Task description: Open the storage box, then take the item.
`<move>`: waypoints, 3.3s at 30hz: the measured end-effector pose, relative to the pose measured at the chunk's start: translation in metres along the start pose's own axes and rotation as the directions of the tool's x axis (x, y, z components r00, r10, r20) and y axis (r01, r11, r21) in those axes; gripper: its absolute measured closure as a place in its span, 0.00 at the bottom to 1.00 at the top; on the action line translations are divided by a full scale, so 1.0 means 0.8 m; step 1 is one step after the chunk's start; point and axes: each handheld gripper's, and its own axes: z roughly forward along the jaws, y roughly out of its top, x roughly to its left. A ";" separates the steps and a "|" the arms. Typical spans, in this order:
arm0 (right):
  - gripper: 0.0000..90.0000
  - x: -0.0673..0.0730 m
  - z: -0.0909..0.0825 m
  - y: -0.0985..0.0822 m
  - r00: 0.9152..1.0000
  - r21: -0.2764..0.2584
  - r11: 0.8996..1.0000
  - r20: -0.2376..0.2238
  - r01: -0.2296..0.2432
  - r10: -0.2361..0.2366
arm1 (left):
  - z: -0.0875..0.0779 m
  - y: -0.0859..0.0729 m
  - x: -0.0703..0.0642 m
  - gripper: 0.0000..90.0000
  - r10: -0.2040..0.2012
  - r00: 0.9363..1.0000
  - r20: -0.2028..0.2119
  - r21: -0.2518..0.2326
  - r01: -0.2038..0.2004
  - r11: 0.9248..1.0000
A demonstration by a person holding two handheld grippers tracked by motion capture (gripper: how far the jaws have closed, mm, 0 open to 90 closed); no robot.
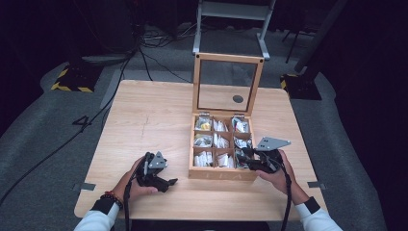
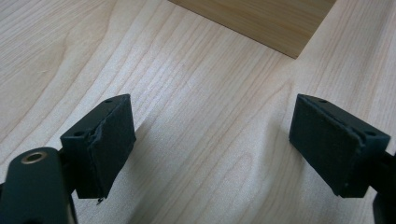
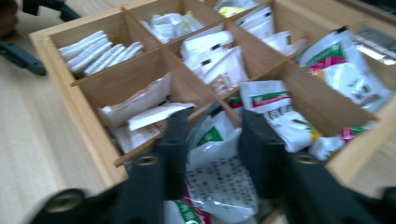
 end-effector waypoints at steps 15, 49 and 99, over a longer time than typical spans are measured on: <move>0.99 -0.001 -0.005 -0.005 1.000 0.008 1.000 0.015 0.004 -0.004 | 0.000 0.000 0.000 0.16 0.000 1.000 0.000 0.000 0.000 1.000; 1.00 -0.013 -0.044 0.009 0.999 -0.176 0.984 -0.038 0.010 -0.017 | 0.000 0.000 0.001 0.16 0.000 1.000 0.003 -0.002 0.000 1.000; 1.00 0.037 -0.074 0.026 0.986 -0.258 0.963 -0.126 0.074 -0.109 | 0.000 0.000 0.001 0.16 -0.002 1.000 0.000 -0.002 0.002 1.000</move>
